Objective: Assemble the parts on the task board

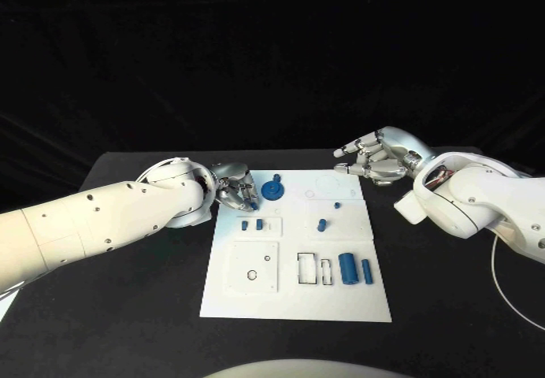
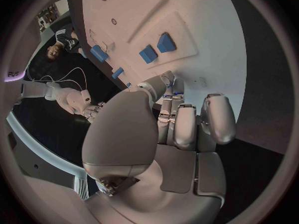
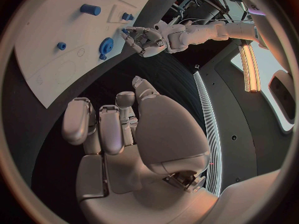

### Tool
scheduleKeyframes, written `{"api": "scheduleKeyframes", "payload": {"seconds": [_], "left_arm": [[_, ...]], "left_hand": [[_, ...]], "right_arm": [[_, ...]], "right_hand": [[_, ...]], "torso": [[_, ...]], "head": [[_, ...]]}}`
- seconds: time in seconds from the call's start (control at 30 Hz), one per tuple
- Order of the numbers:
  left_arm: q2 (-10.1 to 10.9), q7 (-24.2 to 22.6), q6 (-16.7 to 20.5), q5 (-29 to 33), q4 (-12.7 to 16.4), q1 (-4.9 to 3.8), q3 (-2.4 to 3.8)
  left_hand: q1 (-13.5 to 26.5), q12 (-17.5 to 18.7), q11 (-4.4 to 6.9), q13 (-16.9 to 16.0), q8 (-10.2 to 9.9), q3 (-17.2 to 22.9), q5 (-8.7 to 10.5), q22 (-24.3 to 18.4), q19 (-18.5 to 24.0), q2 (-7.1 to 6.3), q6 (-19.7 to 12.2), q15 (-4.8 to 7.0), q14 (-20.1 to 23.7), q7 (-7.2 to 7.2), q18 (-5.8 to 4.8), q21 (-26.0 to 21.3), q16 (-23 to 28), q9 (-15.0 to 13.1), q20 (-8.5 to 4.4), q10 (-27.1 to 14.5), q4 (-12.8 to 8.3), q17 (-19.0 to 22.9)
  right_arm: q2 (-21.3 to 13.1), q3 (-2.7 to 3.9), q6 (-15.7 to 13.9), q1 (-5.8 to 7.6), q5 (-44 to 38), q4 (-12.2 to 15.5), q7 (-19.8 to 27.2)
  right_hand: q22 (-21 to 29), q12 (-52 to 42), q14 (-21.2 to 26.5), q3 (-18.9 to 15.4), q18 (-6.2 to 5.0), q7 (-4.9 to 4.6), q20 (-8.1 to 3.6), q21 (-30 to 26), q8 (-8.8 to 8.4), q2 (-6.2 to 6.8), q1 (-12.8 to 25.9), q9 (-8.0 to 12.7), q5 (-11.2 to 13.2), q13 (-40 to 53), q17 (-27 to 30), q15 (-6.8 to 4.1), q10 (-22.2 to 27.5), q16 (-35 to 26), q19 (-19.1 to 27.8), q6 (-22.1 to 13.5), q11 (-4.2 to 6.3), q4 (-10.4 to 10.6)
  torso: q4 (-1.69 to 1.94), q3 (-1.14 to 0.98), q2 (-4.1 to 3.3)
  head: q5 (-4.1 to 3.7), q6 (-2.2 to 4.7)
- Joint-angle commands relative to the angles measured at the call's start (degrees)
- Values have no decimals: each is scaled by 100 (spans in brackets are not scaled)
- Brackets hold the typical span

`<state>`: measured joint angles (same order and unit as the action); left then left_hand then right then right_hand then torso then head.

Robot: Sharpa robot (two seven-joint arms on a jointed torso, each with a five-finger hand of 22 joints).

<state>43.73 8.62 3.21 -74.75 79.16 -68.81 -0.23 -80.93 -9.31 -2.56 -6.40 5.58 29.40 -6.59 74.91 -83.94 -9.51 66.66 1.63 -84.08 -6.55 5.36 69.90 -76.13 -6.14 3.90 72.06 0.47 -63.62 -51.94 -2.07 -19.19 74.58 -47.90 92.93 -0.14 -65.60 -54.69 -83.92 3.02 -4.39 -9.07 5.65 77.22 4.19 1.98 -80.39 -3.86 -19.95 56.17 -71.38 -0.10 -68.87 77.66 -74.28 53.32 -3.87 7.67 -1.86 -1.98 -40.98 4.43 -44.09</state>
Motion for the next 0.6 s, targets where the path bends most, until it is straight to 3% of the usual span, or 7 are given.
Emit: {"api": "scheduleKeyframes", "payload": {"seconds": [0.03, 0.6], "left_arm": [[-20, -9, -125, 33, 12, 0, 1], [-91, 104, -219, -50, -56, 0, -21]], "left_hand": [[41, 29, 2, -8, 22, -34, 14, 146, -136, 9, 39, 44, -145, -1, -111, 9, 4, -7, -15, 36, -8, 14], [48, 43, 4, -9, 16, -41, 15, 151, -136, 8, 40, 48, -144, 2, -111, 12, 3, -5, -18, 40, -13, 18]], "right_arm": [[7, 0, 76, -3, -16, 3, 32], [-1, 0, 76, -3, -16, 16, 28]], "right_hand": [[-1, -32, -223, 27, -101, -2, 8, -32, 29, -47, -2, -8, -33, 6, -6, -43, -15, -13, 39, 41, 5, -7], [-1, -32, -223, 27, -101, -2, 8, -32, 29, -47, -2, -8, -33, 6, -6, -43, -15, -13, 39, 41, 5, -7]], "torso": [[-6, -2, 1], [-6, 0, -1]], "head": [[6, -4], [-8, -25]]}}
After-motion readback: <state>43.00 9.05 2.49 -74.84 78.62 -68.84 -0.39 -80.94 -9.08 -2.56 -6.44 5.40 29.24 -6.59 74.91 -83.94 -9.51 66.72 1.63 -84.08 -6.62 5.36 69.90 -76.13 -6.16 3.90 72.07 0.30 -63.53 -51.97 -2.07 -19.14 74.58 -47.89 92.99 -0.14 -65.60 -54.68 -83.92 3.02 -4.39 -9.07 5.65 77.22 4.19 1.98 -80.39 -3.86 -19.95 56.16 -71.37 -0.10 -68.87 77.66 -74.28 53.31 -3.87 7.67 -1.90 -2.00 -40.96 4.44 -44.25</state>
